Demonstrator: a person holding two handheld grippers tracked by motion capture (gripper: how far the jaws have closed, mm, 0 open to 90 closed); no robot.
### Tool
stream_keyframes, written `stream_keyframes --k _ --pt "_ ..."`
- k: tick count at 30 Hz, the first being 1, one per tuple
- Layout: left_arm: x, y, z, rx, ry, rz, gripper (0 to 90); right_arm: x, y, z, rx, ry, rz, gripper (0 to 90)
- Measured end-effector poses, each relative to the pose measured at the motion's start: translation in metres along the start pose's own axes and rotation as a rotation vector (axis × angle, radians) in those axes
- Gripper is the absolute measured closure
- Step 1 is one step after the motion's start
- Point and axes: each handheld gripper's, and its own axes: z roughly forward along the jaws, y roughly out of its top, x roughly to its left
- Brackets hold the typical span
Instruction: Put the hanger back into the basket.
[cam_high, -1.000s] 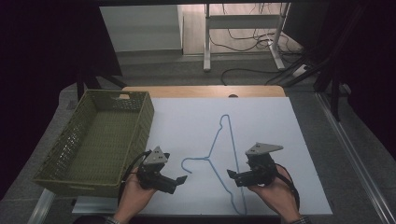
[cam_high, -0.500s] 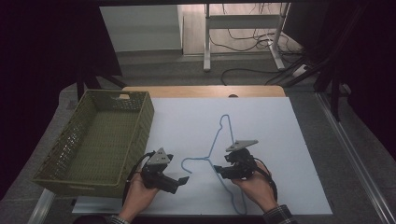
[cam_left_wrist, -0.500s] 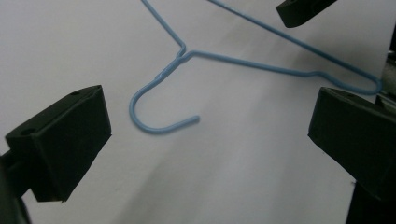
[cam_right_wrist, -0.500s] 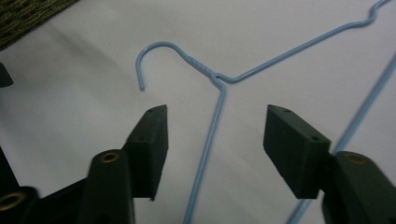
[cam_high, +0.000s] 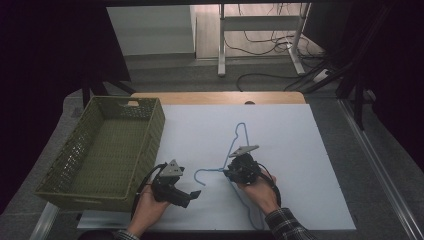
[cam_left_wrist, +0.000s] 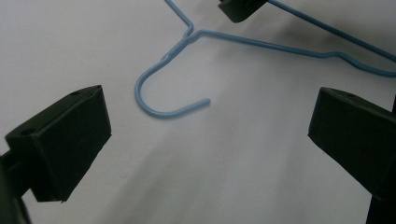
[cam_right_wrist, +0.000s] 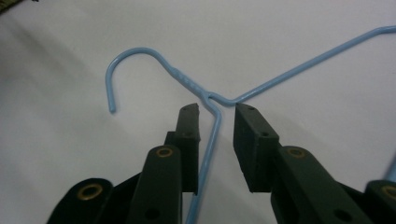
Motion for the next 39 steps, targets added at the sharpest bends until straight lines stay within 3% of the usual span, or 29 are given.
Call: stream_keyframes --k 6,11,15,26,31,39 --pt "-0.002 0.000 0.002 0.013 -0.004 0.000 0.0 0.000 0.003 0.014 0.013 -0.010 -0.006 77.8" --pt "-0.002 0.000 0.003 0.008 -0.021 -0.036 0.0 -0.001 0.003 0.023 0.024 -0.019 -0.018 80.4" --pt "-0.001 0.000 0.003 0.015 -0.015 -0.033 0.0 0.001 0.001 0.029 0.039 -0.030 -0.027 83.4" --pt "0.002 0.002 0.004 0.038 0.015 -0.073 0.5 0.005 0.003 0.024 0.024 -0.061 -0.016 86.7" --pt "0.005 0.003 0.005 0.060 0.009 -0.071 0.8 0.005 0.005 0.016 -0.004 -0.058 -0.001 86.9" --pt "0.010 0.007 0.008 0.066 -0.004 -0.115 7.2 0.003 0.006 0.010 -0.025 -0.053 0.014 87.0"
